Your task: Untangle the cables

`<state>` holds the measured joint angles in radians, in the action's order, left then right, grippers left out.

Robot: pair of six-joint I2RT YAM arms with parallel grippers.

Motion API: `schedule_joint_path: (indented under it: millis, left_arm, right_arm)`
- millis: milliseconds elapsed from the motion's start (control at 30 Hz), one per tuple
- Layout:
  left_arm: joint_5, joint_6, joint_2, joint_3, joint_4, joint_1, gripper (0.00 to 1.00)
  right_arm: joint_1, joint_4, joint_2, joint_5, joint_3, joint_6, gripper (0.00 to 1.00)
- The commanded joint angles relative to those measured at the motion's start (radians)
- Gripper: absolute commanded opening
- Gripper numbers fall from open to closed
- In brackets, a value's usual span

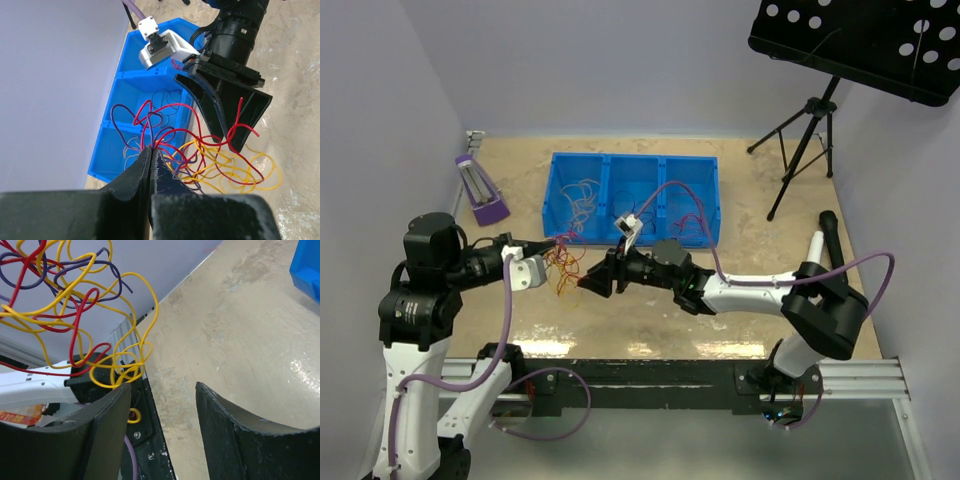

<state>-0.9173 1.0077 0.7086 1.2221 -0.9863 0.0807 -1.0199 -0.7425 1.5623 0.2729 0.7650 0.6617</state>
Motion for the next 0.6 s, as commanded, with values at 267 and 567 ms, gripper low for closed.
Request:
schedule_joint_path:
  millis: [267,567]
  left_arm:
    - [-0.057,-0.011,-0.014,0.025,0.015,-0.004,0.0]
    - [-0.04,-0.004,-0.024,0.016,0.026,-0.004,0.0]
  right_arm:
    - [-0.031,-0.132,0.071,0.045,0.131,0.049,0.5]
    - [-0.032,-0.09,0.074,0.022,0.128,0.035,0.3]
